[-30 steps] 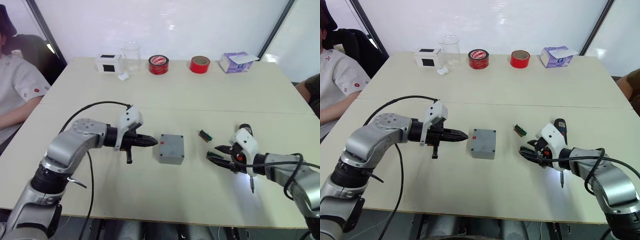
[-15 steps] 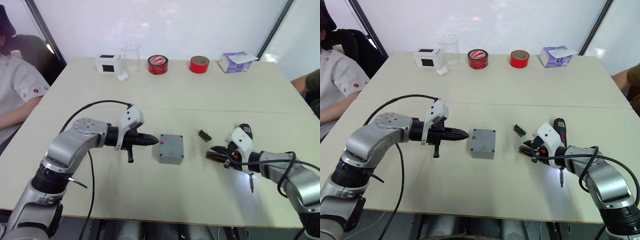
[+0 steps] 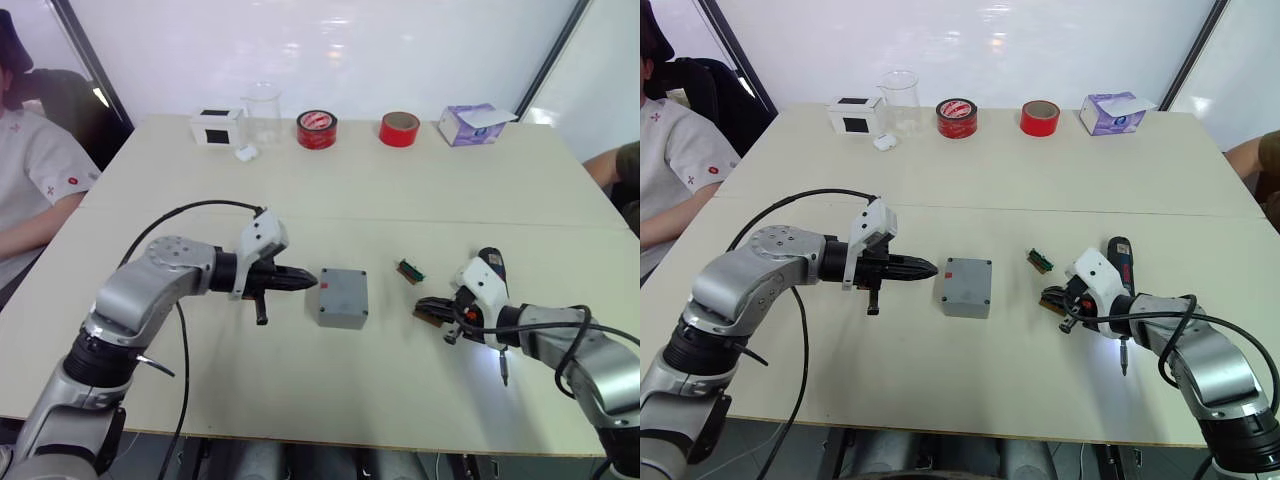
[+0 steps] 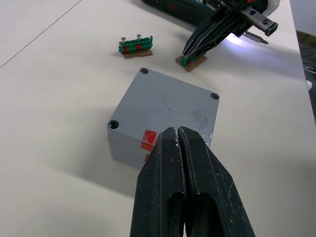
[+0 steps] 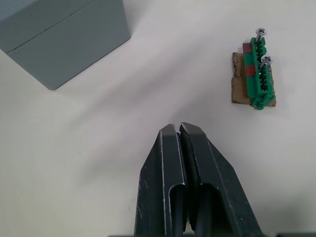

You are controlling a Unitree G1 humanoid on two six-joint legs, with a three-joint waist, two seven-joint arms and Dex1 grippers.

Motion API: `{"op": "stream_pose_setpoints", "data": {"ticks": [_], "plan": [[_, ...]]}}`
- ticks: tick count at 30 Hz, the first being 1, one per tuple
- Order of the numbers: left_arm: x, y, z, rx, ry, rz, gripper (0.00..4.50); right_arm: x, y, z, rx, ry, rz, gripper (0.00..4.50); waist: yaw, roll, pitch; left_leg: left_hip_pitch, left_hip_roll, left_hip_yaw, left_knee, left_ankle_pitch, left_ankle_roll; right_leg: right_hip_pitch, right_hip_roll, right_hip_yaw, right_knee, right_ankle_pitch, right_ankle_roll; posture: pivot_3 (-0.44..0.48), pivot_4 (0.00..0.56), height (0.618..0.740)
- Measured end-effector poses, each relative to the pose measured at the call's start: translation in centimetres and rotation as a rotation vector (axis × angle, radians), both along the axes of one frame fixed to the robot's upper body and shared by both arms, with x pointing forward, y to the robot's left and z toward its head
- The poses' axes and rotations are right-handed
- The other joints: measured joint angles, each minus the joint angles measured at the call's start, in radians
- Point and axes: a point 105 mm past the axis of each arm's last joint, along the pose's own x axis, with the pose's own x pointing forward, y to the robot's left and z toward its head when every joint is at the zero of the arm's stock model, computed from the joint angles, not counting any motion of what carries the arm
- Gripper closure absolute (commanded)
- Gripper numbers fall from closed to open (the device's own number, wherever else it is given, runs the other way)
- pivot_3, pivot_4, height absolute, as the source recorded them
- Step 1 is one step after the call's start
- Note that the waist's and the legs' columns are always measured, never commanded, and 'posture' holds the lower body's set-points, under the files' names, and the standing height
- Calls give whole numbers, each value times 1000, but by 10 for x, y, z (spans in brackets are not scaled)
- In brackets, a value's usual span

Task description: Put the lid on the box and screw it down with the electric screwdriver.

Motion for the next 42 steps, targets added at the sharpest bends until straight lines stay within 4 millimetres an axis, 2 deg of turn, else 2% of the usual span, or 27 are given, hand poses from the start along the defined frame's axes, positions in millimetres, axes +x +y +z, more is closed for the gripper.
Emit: {"op": "stream_pose_setpoints", "data": {"ticks": [6,13,18,20,24,26,42], "plan": [[0,0,0,-3,1,-1,4500,4,-2,15,28,-21,-12,4471,0,0,0,0,0,0,0,0,0,0,0,0,0,0,0,0,150,740],[1,0,-1,-6,9,5,4500,7,4,39,46,-62,20,4471,-1,0,0,0,0,0,0,0,0,0,0,0,0,0,0,0,150,740],[4,6,-2,8,13,22,4500,17,30,69,98,-144,104,4471,-6,0,0,0,0,0,0,0,0,0,0,0,1,0,0,0,150,740],[6,12,-3,20,15,38,4500,20,39,74,107,-161,133,4471,-5,0,0,0,0,-1,0,0,0,0,0,0,0,0,0,0,150,740],[14,21,2,2,1,101,4500,22,63,66,134,-131,206,4471,-1,0,0,0,0,0,0,0,0,0,0,0,0,0,0,0,150,740],[17,24,4,-9,-9,125,4500,22,69,62,135,-117,224,4471,2,0,0,-1,0,0,1,0,0,0,0,0,0,0,0,0,150,740],[12,23,1,-31,0,142,4500,26,82,53,115,-109,263,4471,-1,0,0,-1,0,0,1,0,0,0,0,0,0,0,0,0,150,740]]}}
